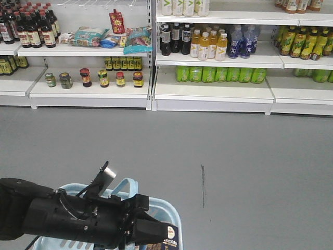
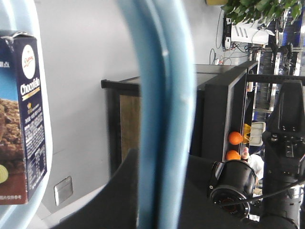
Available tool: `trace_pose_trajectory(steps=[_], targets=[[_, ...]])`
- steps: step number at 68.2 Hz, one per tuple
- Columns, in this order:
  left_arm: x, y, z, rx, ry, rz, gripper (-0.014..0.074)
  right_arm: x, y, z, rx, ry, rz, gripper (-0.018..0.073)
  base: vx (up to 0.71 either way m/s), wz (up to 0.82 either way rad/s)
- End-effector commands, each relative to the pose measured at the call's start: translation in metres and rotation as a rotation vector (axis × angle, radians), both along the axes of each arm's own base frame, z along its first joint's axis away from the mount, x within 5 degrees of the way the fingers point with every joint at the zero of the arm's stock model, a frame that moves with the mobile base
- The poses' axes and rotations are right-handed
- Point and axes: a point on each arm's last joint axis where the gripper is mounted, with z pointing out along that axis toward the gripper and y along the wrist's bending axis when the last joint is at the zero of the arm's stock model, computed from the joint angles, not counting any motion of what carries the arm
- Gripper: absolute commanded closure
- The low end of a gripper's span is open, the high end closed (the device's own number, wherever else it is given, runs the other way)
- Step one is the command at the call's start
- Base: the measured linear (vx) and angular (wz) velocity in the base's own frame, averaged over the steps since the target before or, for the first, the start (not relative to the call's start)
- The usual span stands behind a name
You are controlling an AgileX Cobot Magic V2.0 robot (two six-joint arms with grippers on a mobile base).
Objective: Left arm holds basket, right arm returns cookies
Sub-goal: 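Turn the base along the shelves toward the potted plant, basket held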
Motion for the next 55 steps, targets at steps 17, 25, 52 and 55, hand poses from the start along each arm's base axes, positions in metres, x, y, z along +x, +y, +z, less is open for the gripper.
trace_pose_trajectory(steps=[17, 25, 52, 55], targets=[[-0.0003, -0.0036, 0.0212, -0.107, -0.026, -0.005, 0.0604, -0.0005, 0.0004, 0.0074, -0.006, -0.082, 0.006, 0.0568, 0.37, -0.02], [-0.0003, -0.0036, 0.0212, -0.107, -0.026, -0.005, 0.0604, -0.0005, 0.0004, 0.0074, -0.006, -0.082, 0.006, 0.0568, 0.37, 0.00], [-0.0003, -0.0036, 0.0212, -0.107, -0.026, -0.004, 0.0604, -0.0005, 0.0004, 0.0074, -0.006, -0.082, 0.006, 0.0568, 0.39, 0.04], [-0.0003, -0.0036, 0.0212, -0.107, -0.026, -0.004, 0.0604, -0.0005, 0.0004, 0.0074, -0.006, -0.082, 0.006, 0.0568, 0.39, 0.02]])
